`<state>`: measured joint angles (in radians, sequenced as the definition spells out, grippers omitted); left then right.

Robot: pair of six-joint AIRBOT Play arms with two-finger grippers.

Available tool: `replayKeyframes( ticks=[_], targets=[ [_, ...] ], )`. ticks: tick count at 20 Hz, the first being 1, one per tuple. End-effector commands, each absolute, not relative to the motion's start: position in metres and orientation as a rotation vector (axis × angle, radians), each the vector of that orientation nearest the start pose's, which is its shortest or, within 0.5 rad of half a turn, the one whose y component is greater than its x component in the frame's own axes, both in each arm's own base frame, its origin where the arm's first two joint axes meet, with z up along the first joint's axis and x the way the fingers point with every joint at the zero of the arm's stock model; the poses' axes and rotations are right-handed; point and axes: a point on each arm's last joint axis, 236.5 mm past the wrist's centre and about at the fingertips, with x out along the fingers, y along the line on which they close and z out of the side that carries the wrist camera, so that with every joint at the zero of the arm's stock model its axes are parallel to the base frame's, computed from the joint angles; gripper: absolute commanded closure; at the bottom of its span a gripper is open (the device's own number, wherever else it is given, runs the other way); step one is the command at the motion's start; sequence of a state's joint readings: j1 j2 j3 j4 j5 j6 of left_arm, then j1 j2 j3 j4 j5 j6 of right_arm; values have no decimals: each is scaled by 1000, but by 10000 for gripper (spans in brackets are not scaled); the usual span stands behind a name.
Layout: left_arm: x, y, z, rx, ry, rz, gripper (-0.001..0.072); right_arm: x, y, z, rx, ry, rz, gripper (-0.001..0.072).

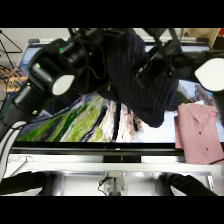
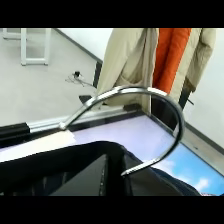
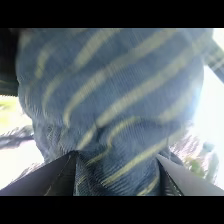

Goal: Fold the shirts.

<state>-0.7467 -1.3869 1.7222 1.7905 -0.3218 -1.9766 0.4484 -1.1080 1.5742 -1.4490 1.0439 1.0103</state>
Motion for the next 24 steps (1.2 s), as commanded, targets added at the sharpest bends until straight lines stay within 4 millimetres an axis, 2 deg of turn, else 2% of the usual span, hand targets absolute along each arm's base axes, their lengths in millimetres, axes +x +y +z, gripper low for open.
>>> replayKeyframes(
  ticks=[1, 4, 7, 8, 11, 12, 17, 18, 23, 24],
  targets=[
    [431, -340, 390, -213, -4, -632, 667, 383, 212, 293, -559, 351, 653, 141],
    [425, -314, 412, -225, -35, -602, 667, 379, 209, 314, -606, 266, 646, 142],
    [412, -300, 429, -238, -46, -596, 667, 373, 210, 322, -606, 239, 658, 145],
    [409, -300, 429, -260, -32, -604, 667, 369, 217, 324, -576, 232, 683, 190],
    [408, -304, 418, -290, 30, -613, 667, 355, 240, 333, -532, 179, 787, 565],
    [409, -304, 413, -285, 47, -608, 666, 352, 244, 335, -531, 165, 808, 623],
    [409, -303, 411, -281, 55, -605, 661, 350, 249, 339, -547, 132, 828, 630],
    [409, -303, 411, -281, 55, -605, 634, 350, 249, 340, -544, 128, 828, 630],
    [406, -301, 415, -230, 31, -607, 601, 355, 247, 346, -545, 106, 805, 630],
    [405, -300, 417, -223, 25, -608, 253, 357, 246, 349, -542, 91, 794, 630]
  ],
)
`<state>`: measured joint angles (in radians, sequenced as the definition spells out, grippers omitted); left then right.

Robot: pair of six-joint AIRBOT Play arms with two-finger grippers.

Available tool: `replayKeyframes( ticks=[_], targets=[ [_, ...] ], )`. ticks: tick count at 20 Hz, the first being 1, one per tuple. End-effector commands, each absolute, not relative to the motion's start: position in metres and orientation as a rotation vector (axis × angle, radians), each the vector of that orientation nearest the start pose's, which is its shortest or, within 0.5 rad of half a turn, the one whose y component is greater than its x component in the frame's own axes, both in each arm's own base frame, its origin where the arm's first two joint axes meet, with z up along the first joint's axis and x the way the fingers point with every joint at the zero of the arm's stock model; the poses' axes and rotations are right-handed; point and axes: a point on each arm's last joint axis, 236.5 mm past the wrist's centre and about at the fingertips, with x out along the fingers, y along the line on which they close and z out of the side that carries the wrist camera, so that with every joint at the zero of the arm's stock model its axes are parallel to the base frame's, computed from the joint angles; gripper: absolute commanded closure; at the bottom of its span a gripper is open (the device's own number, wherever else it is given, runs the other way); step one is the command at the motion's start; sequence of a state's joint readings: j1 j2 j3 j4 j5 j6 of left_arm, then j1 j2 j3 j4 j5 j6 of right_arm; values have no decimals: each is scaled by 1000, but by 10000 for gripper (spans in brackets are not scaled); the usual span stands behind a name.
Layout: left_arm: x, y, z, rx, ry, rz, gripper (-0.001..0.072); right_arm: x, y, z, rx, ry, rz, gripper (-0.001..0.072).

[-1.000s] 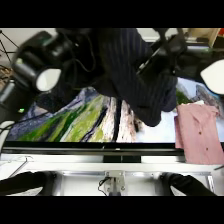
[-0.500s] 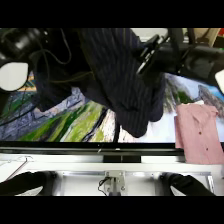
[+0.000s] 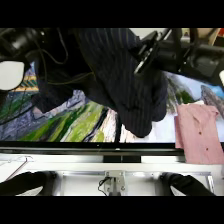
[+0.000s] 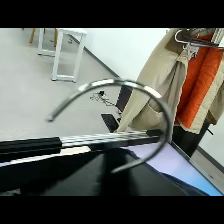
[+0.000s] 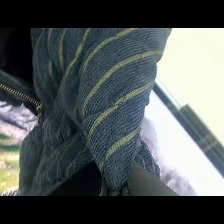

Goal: Fold the shirts.

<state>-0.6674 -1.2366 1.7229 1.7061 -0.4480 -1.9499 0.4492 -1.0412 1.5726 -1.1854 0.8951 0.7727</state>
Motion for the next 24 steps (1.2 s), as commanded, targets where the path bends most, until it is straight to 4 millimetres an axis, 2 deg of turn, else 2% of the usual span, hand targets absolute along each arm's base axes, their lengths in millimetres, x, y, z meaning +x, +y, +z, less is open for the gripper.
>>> replayKeyframes(
  ticks=[1, 4, 6, 10, 13, 15, 17, 20, 24],
  targets=[
    [404, -299, 417, -226, 30, -606, 3, 359, 246, 354, -537, 75, 784, 631],
    [401, -294, 408, -206, 78, -592, -2, 363, 244, 361, -532, 44, 760, 631],
    [397, -291, 411, -167, 69, -591, -1, 367, 239, 363, -550, 37, 733, 631],
    [377, -275, 441, -76, -30, -596, 0, 377, 226, 361, -578, 54, 668, 631],
    [355, -266, 482, -135, -151, -622, 0, 394, 204, 368, -555, 54, 563, 631],
    [336, -266, 510, -168, -250, -653, 1, 413, 168, 380, -493, 38, 456, 631],
    [322, -268, 526, -192, -309, -680, 1, 433, 116, 402, -457, -14, 309, 632],
    [323, -271, 519, -182, -278, -684, 1, 440, 29, 445, -411, -101, 82, 632],
    [329, -274, 502, -159, -206, -675, 1, 413, -73, 499, -350, -185, -177, 631]
  ],
)
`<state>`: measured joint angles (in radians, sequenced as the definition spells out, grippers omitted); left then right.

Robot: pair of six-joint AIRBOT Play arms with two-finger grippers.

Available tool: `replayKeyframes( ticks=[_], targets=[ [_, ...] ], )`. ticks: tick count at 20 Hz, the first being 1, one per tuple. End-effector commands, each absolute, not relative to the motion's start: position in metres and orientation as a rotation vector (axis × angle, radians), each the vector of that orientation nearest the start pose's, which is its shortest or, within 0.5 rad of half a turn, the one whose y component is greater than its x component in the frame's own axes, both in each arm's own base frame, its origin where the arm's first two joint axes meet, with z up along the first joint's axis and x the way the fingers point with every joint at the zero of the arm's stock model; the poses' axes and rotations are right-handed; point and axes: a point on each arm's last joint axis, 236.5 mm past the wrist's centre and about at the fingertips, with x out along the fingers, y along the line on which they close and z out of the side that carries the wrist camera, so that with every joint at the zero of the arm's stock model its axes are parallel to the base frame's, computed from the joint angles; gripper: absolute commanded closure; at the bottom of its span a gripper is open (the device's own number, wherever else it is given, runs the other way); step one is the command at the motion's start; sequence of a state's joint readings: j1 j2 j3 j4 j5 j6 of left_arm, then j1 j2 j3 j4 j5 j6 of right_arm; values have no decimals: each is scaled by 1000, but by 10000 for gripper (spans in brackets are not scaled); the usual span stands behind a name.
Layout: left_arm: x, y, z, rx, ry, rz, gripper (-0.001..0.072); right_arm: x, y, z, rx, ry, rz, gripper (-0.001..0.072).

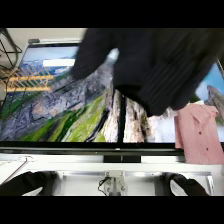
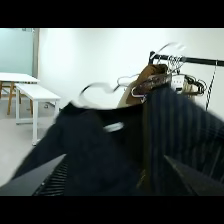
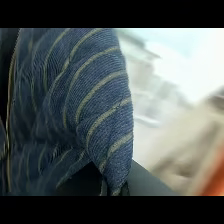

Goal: Fold the shirts.

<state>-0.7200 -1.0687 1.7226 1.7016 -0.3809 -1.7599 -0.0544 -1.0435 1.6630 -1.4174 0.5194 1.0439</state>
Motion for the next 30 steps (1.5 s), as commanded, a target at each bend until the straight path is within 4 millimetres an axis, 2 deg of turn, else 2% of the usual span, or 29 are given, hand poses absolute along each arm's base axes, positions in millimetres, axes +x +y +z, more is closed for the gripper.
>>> replayKeyframes(
  ticks=[1, 3, 6, 7, 9, 10, 11, 12, 13, 15, 16, 17, 19, 22, 25, 27, 30],
  targets=[
    [329, -274, 500, -157, -199, -675, 1, 404, -94, 507, -330, -196, -227, 632],
    [329, -274, 500, -157, -199, -675, 2, 389, -131, 514, -274, -202, -308, 632],
    [329, -274, 499, -155, -195, -674, 2, 373, -175, 506, -252, -161, -406, 632],
    [330, -274, 498, -153, -190, -673, 2, 370, -182, 501, -227, -140, -411, 632],
    [334, -277, 490, -146, -173, -673, 5, 375, -175, 476, -177, -43, -352, 631],
    [339, -280, 479, -132, -148, -667, 72, 380, -163, 465, -180, 1, -301, 631],
    [349, -281, 459, -106, -88, -650, 115, 385, -149, 462, -171, 7, -247, 631],
    [362, -280, 435, -80, -6, -625, 114, 390, -129, 464, -178, -7, -186, 631],
    [374, -279, 407, -65, 90, -597, 108, 394, -105, 467, -200, -22, -120, 631],
    [401, -275, 363, -138, 243, -532, 82, 397, -55, 468, -246, -28, 6, 631],
    [412, -278, 347, -184, 291, -513, 10, 395, -29, 467, -254, -25, 72, 631],
    [422, -282, 334, -224, 325, -507, -10, 390, -2, 467, -257, -24, 143, 631],
    [438, -296, 310, -293, 382, -521, -10, 380, 41, 472, -262, -49, 248, 631],
    [458, -310, 292, -430, 424, -548, -10, 367, 83, 472, -212, -43, 358, 631],
    [475, -312, 295, -582, 410, -563, -9, 357, 116, 444, -202, 66, 473, 631],
    [482, -310, 296, -628, 403, -562, -9, 355, 123, 434, -206, 107, 480, 631],
    [485, -313, 279, -601, 444, -556, -8, 355, 126, 433, -220, 110, 475, 631]
  ],
)
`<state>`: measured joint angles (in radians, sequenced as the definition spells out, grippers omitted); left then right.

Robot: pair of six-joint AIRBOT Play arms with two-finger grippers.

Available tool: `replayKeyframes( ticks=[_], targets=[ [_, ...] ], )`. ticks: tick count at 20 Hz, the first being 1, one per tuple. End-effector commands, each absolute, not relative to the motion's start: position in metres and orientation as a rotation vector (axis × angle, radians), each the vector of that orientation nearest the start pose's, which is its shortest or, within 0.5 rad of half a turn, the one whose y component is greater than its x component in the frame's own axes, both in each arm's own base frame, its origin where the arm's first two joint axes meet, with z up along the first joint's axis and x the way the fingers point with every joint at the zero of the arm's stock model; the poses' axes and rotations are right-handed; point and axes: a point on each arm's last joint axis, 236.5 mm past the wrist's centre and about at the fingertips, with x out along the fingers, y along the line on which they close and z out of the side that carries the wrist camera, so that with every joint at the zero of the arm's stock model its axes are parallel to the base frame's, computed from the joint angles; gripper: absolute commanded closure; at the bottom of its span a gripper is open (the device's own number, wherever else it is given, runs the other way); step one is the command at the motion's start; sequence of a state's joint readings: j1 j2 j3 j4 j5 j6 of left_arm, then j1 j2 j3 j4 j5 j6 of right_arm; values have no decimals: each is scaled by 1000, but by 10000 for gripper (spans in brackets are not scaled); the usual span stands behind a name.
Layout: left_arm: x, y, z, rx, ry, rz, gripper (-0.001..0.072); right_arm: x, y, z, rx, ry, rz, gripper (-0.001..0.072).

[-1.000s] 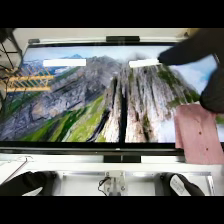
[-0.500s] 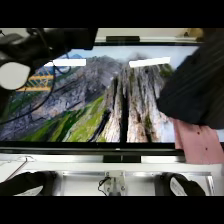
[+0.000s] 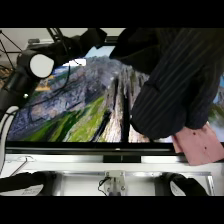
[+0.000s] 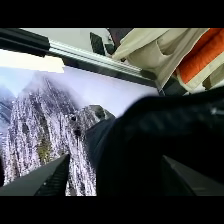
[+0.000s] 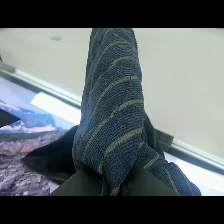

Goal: Fold the shirts.

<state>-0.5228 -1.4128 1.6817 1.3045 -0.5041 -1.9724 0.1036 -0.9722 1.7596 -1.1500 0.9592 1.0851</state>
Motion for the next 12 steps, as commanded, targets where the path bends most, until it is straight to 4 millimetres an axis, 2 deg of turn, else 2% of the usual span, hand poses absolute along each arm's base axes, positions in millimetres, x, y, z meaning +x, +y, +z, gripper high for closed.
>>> replayKeyframes(
  ticks=[1, 3, 5, 6, 10, 12],
  targets=[
    [484, -317, 269, -589, 474, -555, -8, 355, 126, 433, -209, 112, 477, 631],
    [477, -324, 247, -546, 549, -560, -7, 355, 126, 433, -208, 113, 474, 631],
    [461, -330, 224, -451, 641, -579, -7, 356, 124, 432, -214, 115, 467, 631],
    [455, -329, 219, -412, 667, -589, -7, 357, 122, 431, -222, 117, 459, 631],
    [443, -324, 231, -367, 657, -611, -1, 358, 120, 430, -231, 123, 450, 631],
    [439, -325, 223, -356, 692, -611, 3, 357, 120, 430, -231, 123, 450, 631]
  ],
)
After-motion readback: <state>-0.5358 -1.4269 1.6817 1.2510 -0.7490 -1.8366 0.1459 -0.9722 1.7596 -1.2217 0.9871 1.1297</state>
